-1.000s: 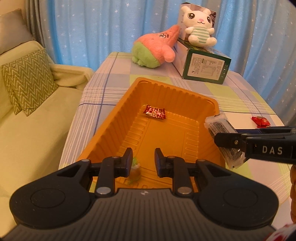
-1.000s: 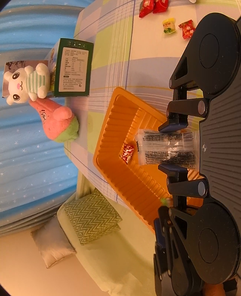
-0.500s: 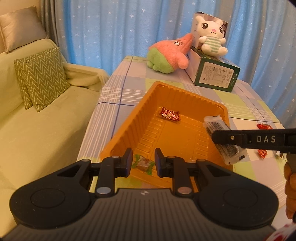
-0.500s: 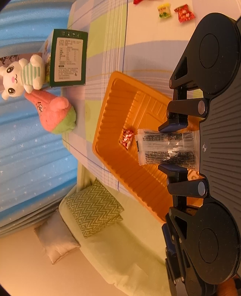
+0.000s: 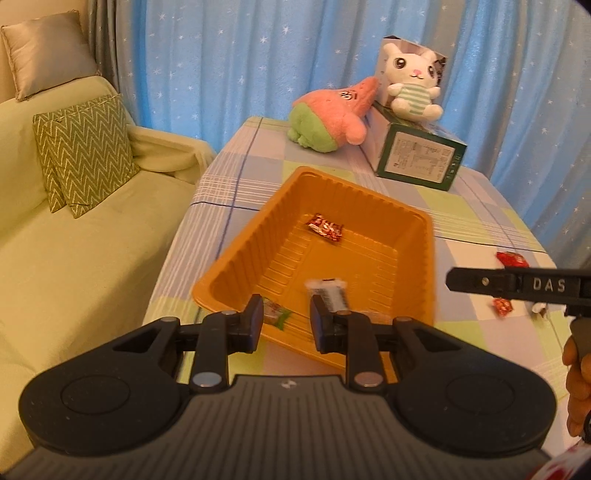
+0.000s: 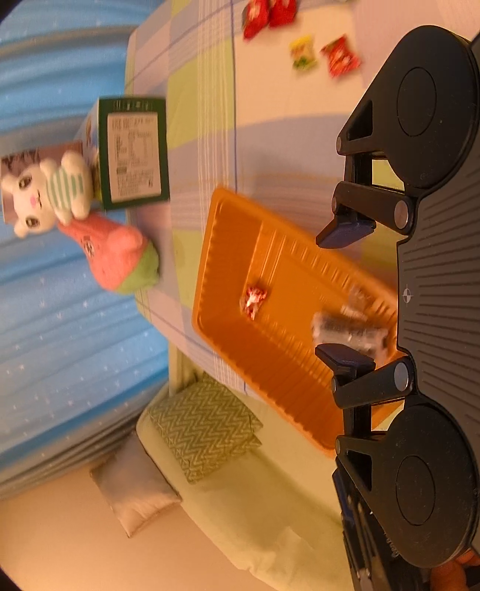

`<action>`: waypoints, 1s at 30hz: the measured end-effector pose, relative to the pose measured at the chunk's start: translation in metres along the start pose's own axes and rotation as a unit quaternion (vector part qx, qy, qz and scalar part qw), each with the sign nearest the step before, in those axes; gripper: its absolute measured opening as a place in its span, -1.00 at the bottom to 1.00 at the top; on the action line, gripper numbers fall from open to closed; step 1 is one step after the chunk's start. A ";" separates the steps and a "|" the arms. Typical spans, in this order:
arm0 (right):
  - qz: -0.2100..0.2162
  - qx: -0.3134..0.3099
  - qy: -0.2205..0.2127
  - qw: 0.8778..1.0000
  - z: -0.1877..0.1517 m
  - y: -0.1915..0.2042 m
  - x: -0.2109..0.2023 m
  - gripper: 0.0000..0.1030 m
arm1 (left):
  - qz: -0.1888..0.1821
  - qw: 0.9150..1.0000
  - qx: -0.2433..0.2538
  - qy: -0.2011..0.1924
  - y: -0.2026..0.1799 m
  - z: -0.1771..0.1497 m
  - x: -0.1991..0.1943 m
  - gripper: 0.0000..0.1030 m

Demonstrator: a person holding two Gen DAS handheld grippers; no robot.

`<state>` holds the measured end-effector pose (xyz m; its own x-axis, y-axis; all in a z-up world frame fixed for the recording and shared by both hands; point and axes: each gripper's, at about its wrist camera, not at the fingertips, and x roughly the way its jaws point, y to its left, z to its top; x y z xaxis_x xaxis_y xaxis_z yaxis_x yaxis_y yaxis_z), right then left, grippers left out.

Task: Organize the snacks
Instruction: 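Open both grippers to drop the snacks, then withdraw from the tray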

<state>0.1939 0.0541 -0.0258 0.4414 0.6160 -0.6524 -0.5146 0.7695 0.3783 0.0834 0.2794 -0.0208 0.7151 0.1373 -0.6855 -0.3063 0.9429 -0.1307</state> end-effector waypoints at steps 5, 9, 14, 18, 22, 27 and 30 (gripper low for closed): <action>-0.027 0.016 -0.017 0.999 -0.013 -0.018 -0.037 0.11 | -0.008 1.000 0.002 -0.005 -0.021 -0.004 -0.017 -0.38; -0.051 0.026 -0.027 0.998 -0.025 -0.033 -0.066 0.11 | -0.018 1.000 0.006 -0.007 -0.041 -0.007 -0.030 -0.30; -0.079 0.032 -0.034 0.996 -0.044 -0.054 -0.098 0.12 | -0.036 0.999 0.011 -0.008 -0.068 -0.015 -0.043 -0.15; -0.101 0.046 -0.035 0.993 -0.056 -0.071 -0.119 0.13 | -0.051 0.999 0.019 -0.008 -0.092 -0.021 -0.050 -0.02; -0.116 0.058 -0.034 0.991 -0.064 -0.086 -0.136 0.14 | -0.065 0.997 0.029 -0.005 -0.115 -0.028 -0.054 0.15; -0.137 0.072 -0.034 0.987 -0.071 -0.101 -0.154 0.20 | -0.077 0.996 0.044 0.002 -0.139 -0.034 -0.054 0.37; -0.147 0.078 -0.037 0.985 -0.074 -0.109 -0.162 0.23 | -0.081 0.995 0.051 0.004 -0.149 -0.035 -0.054 0.43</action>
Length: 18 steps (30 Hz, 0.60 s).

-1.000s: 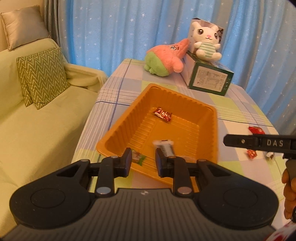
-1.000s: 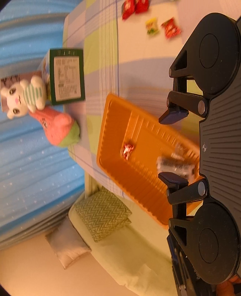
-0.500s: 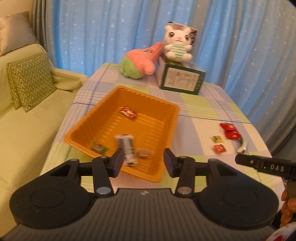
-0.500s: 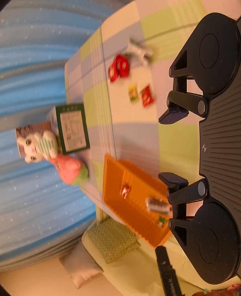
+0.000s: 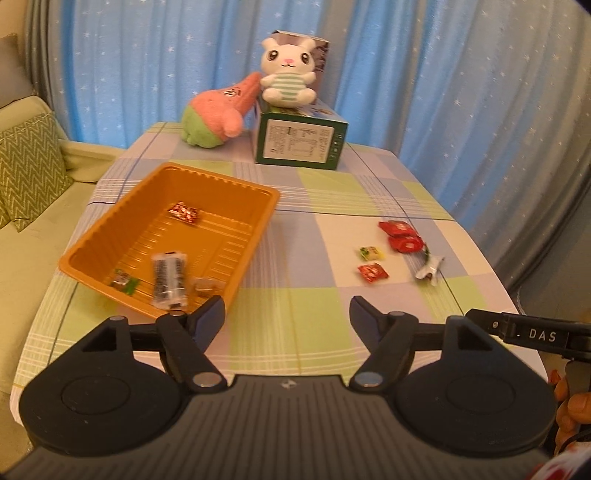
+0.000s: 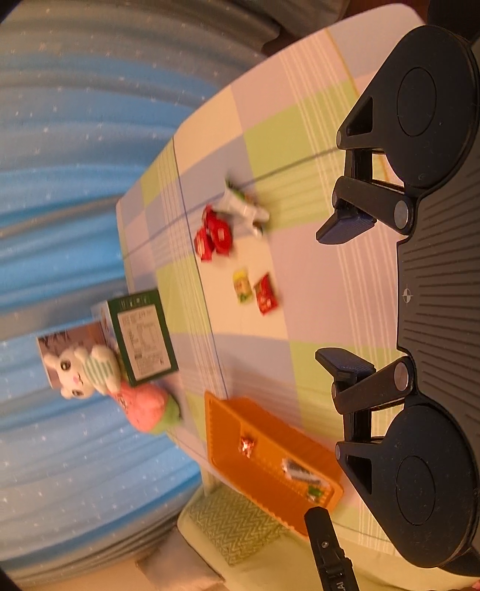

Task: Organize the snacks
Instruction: 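Open both grippers to drop the snacks, then withdraw from the tray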

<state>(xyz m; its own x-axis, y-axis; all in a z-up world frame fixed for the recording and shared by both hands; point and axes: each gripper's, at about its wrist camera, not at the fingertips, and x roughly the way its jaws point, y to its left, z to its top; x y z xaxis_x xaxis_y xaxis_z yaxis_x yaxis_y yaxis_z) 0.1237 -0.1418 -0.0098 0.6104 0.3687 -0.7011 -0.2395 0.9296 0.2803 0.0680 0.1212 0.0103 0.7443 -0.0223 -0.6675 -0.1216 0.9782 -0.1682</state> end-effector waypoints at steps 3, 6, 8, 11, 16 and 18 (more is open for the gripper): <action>-0.008 0.005 -0.002 1.000 0.000 -0.009 -0.004 0.24 | -0.005 1.000 0.005 0.000 -0.007 0.001 0.001 0.45; -0.013 0.011 -0.002 1.000 -0.001 -0.016 -0.007 0.24 | -0.009 1.000 0.011 0.000 -0.014 0.002 0.001 0.45; -0.016 0.012 -0.003 1.000 0.000 -0.018 -0.008 0.25 | -0.011 1.000 0.014 0.002 -0.019 0.003 0.002 0.45; -0.019 0.012 -0.005 1.000 0.000 -0.022 -0.011 0.25 | -0.013 1.000 0.018 0.005 -0.024 0.003 0.004 0.45; -0.024 0.018 -0.005 1.000 0.002 -0.029 -0.011 0.25 | -0.019 0.999 0.024 0.009 -0.032 0.002 0.007 0.45; -0.025 0.020 -0.006 0.999 0.002 -0.031 -0.011 0.25 | -0.021 0.999 0.027 0.010 -0.036 0.001 0.009 0.45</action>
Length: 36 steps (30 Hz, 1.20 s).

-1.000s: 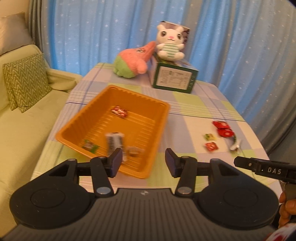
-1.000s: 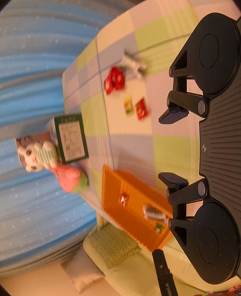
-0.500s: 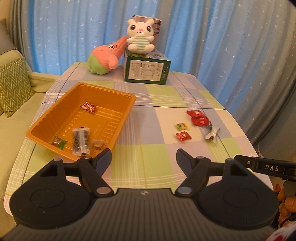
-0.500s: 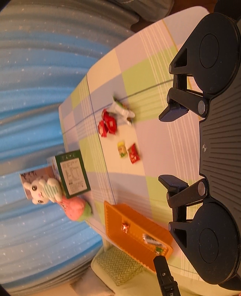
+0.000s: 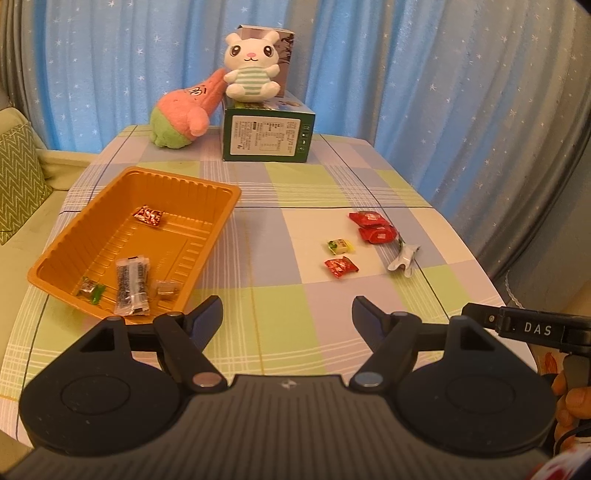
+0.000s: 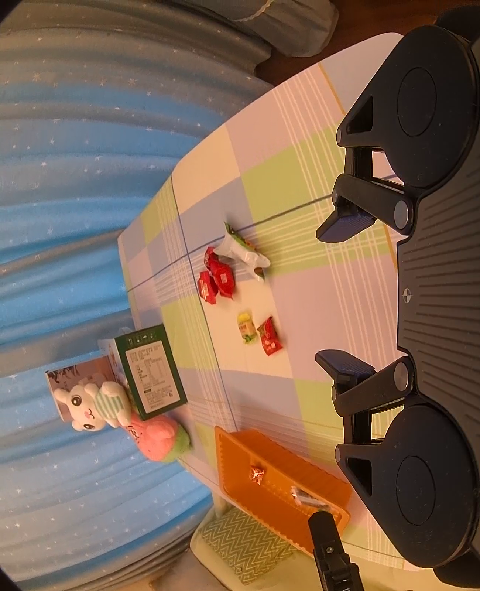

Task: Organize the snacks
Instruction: 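Open both grippers to drop the snacks, then withdraw from the tray, then grasp the red printed candy with the left gripper while the right grasps the white-green packet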

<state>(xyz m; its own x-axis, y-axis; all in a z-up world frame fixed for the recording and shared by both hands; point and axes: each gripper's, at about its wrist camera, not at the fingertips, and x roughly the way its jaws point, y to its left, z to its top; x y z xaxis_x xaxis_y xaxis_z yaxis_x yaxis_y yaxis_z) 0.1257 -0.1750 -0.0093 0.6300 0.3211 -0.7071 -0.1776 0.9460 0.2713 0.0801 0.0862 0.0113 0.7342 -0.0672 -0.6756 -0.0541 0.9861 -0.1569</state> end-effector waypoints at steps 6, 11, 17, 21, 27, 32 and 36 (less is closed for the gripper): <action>-0.004 0.008 0.005 1.000 0.000 -0.007 0.006 0.25 | -0.006 1.000 0.007 0.005 -0.006 0.000 0.007 0.45; -0.007 0.016 0.007 1.000 0.000 -0.017 0.013 0.25 | -0.009 1.000 0.011 0.012 -0.010 0.002 0.020 0.45; -0.008 0.030 -0.003 1.000 0.007 -0.029 0.027 0.25 | -0.016 0.999 0.022 0.021 -0.018 0.006 0.043 0.45; -0.011 0.035 -0.005 0.999 0.015 -0.038 0.044 0.25 | -0.022 0.999 0.033 0.029 -0.024 0.010 0.066 0.45; -0.010 0.040 -0.003 0.999 0.032 -0.050 0.077 0.25 | -0.027 0.998 0.050 0.036 -0.031 0.020 0.103 0.45; -0.004 0.042 -0.005 0.999 0.048 -0.056 0.110 0.25 | -0.034 0.997 0.054 0.044 -0.033 0.027 0.138 0.45; -0.005 0.045 -0.001 0.999 0.058 -0.060 0.139 0.25 | -0.039 0.996 0.060 0.047 -0.034 0.032 0.165 0.44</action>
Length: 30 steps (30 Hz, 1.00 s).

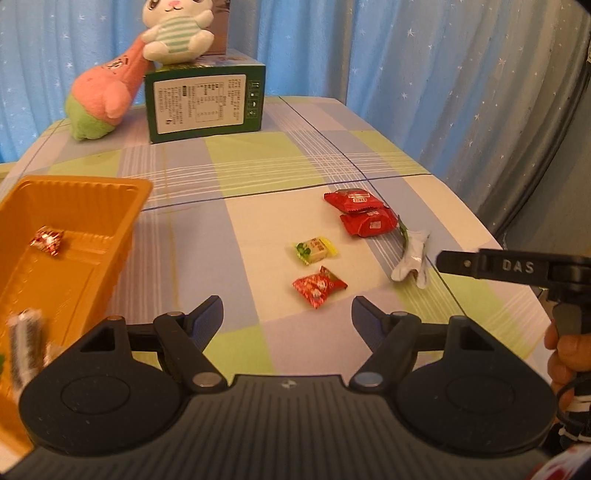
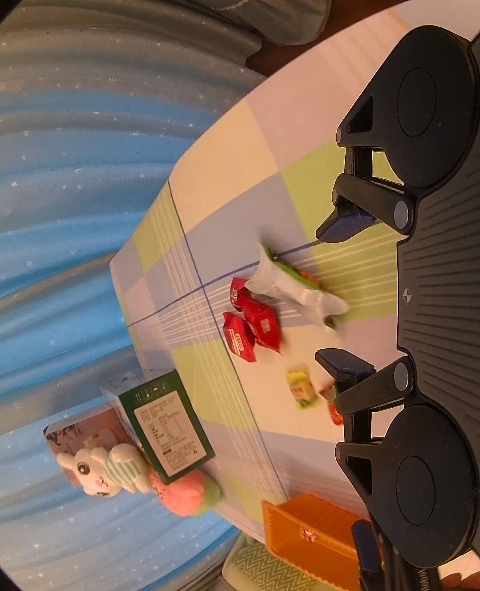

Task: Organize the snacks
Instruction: 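Grasp the red printed candy with the left gripper while the right grasps the white-green packet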

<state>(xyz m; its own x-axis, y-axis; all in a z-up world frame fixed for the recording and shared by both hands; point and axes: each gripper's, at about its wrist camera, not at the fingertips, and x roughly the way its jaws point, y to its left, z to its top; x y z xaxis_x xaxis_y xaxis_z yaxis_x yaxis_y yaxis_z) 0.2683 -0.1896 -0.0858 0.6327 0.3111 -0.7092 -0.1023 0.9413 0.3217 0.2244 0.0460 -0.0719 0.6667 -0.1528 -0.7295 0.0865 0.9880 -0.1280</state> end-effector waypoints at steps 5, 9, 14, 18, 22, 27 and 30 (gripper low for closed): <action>0.000 0.013 0.005 1.000 0.011 -0.007 0.034 0.25 | -0.004 1.000 0.017 -0.001 0.000 0.008 0.026 0.43; -0.001 0.013 0.012 1.000 0.017 -0.006 0.056 0.19 | -0.006 1.000 0.026 0.003 0.003 0.010 0.042 0.42; -0.011 0.009 0.021 1.000 0.021 -0.004 0.073 -0.08 | -0.014 0.999 0.041 0.009 0.005 0.011 0.056 0.31; -0.011 0.002 0.025 1.000 0.018 -0.005 0.075 -0.34 | -0.025 0.997 0.067 0.011 0.000 0.014 0.066 0.24; -0.018 -0.007 0.030 0.999 0.014 -0.008 0.068 -0.40 | -0.043 0.994 0.103 0.022 -0.011 0.017 0.078 0.19; -0.022 -0.012 0.035 0.999 0.004 -0.011 0.055 -0.40 | -0.057 0.986 0.154 0.038 -0.027 0.015 0.092 -0.07; -0.020 -0.020 0.036 0.999 -0.003 -0.010 0.048 -0.40 | -0.057 0.982 0.176 0.045 -0.034 0.014 0.096 -0.24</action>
<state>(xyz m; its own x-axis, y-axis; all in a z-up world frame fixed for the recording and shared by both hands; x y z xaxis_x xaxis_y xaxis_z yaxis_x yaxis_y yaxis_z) 0.2971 -0.1835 -0.1249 0.5810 0.2795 -0.7644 -0.1087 0.9574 0.2675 0.2957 -0.0023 -0.1284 0.5708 -0.2492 -0.7824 0.4182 0.9082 0.0158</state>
